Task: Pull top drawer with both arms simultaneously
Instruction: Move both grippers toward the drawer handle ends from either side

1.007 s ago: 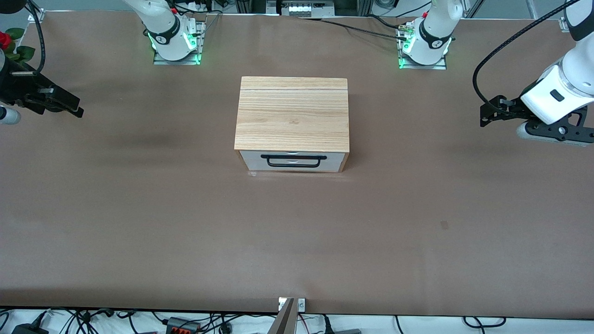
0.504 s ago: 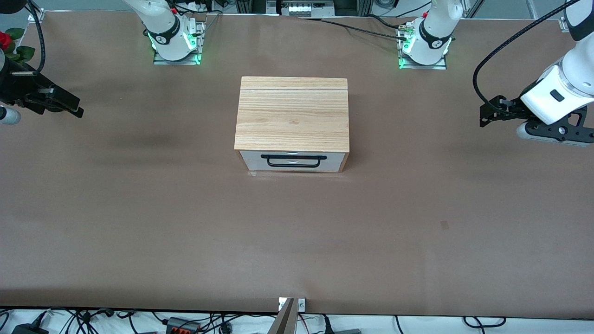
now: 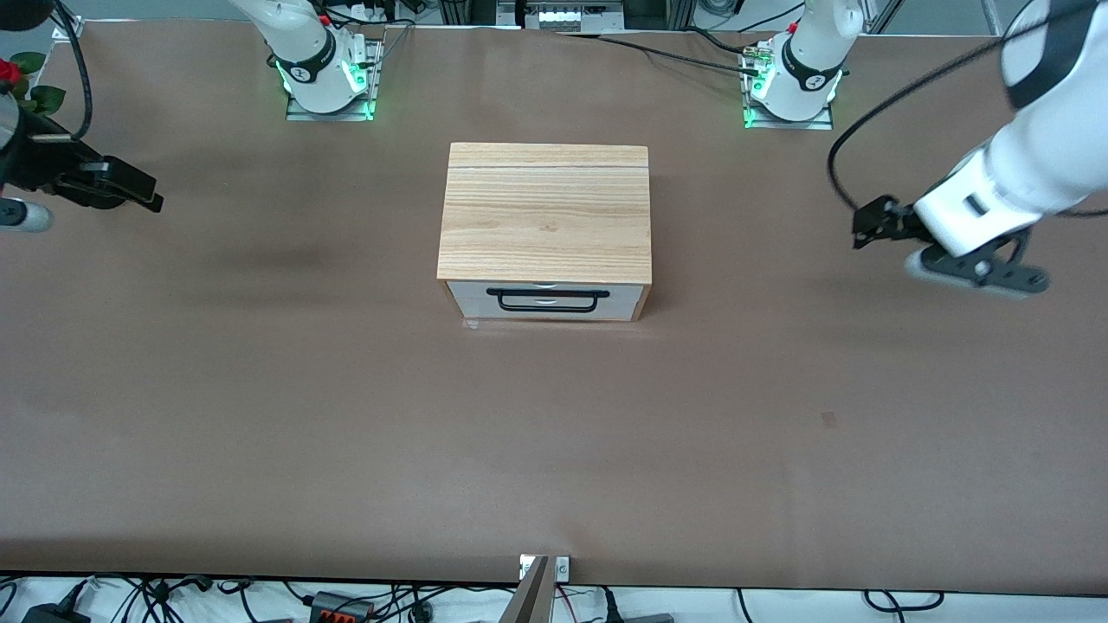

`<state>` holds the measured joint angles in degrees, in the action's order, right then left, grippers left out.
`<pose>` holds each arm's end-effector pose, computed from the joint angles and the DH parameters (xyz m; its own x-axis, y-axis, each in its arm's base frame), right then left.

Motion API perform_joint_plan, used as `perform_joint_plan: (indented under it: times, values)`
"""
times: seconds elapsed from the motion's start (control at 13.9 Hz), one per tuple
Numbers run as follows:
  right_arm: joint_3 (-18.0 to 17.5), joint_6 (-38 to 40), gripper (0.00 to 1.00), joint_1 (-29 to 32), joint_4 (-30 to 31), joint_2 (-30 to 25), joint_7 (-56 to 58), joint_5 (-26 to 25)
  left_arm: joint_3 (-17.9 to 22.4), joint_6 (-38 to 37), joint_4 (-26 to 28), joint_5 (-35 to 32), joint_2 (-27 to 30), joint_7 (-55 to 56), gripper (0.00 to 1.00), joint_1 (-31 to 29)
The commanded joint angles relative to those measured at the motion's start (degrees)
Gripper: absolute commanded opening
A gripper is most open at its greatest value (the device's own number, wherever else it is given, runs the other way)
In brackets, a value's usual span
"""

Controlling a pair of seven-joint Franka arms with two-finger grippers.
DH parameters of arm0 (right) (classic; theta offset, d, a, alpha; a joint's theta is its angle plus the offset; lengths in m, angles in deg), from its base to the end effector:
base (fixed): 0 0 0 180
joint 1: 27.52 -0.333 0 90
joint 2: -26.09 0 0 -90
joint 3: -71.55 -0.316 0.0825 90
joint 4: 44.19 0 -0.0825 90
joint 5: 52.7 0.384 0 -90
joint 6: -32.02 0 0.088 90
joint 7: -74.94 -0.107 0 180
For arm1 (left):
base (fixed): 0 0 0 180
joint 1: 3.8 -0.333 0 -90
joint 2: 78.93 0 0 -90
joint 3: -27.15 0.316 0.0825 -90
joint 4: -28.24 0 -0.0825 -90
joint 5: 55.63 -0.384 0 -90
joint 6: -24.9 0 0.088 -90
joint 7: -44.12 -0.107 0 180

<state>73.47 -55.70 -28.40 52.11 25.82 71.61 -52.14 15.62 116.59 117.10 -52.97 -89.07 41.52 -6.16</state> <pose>0.5431 -0.0088 0.5725 0.9866 -0.0756 -0.1449 -0.0766 -0.9971 -0.0015 0.5950 -0.0918 0.5359 0.9719 -0.2026 -0.1200 -0.1931 -0.9774 0.0865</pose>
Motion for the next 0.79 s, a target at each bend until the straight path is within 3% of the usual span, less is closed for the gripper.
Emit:
perform_joint_plan:
  times: [0.0,0.14,0.29,0.43,0.72]
  values:
    - [-0.08,2.55,1.00,-0.79,-0.41,3.25,0.78,2.68,0.01,-0.20,-4.84,10.21,-8.56,0.05,1.00,0.42]
    - [-0.08,5.26,1.00,-1.75,-0.49,6.75,1.05,9.33,0.01,5.65,-3.89,19.63,-11.03,-0.38,1.00,-0.28]
    - [0.01,4.66,1.00,-1.58,-0.50,10.18,1.66,19.70,-0.08,6.74,-3.96,24.92,-14.19,-0.65,1.00,0.68]
    - [0.01,2.47,1.00,-1.49,-0.41,13.87,2.71,29.80,-0.08,6.57,-3.62,35.88,-17.96,-2.13,1.00,1.30]
    - [0.01,-2.45,1.00,-2.10,-0.14,20.64,11.05,47.83,-0.26,6.83,-2.74,54.07,-26.75,-21.87,1.00,2.35]
